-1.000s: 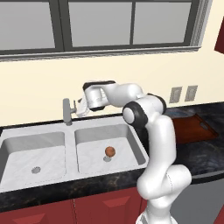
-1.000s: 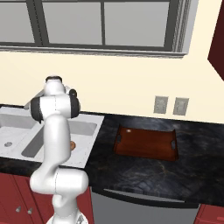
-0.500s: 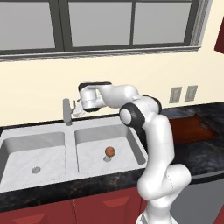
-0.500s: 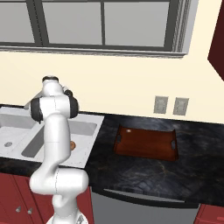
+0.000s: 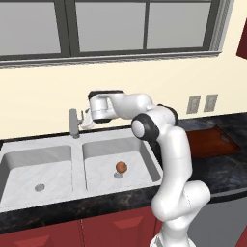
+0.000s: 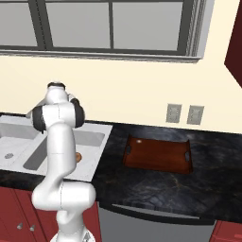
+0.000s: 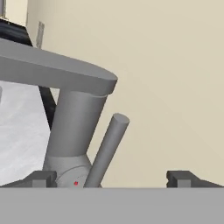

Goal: Pick up all produce items and place them in the sink. Turn on the sink faucet to wash them. Then turn the sink off and put them in the tray.

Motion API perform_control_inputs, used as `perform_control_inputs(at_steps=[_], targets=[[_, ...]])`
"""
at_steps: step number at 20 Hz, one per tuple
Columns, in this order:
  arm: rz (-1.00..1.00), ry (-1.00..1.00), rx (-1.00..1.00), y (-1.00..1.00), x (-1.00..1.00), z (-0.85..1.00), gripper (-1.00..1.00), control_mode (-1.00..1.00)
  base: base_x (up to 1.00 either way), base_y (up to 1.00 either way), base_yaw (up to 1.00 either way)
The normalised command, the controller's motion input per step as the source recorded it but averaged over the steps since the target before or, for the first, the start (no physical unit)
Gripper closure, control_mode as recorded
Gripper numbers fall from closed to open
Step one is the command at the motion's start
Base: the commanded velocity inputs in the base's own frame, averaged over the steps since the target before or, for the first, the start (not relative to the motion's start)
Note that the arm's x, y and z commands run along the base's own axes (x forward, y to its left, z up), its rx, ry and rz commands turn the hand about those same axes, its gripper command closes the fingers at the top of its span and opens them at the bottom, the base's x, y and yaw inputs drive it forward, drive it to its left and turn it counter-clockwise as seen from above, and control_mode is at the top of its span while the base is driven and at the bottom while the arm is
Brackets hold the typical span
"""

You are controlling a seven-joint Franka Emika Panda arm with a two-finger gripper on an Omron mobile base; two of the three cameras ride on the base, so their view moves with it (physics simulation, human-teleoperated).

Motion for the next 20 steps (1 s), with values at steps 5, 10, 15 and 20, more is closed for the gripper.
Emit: perform_control_inputs(at_steps=[5, 10, 15, 20], targets=[[0.13, -0.05, 0.02, 0.24, -0.03, 0.00, -1.00, -1.00, 0.00, 0.00, 0.00], [0.10, 0.00, 0.01, 0.38, 0.00, 0.00, -1.00, -1.00, 0.00, 0.00, 0.00], [0.04, 0.00, 0.00, 0.35, -0.05, 0.17, -1.00, -1.00, 0.00, 0.00, 0.00], [0.00, 0.00, 0.00, 0.25, -0.12, 0.43, -1.00, -1.00, 0.00, 0.00, 0.00]])
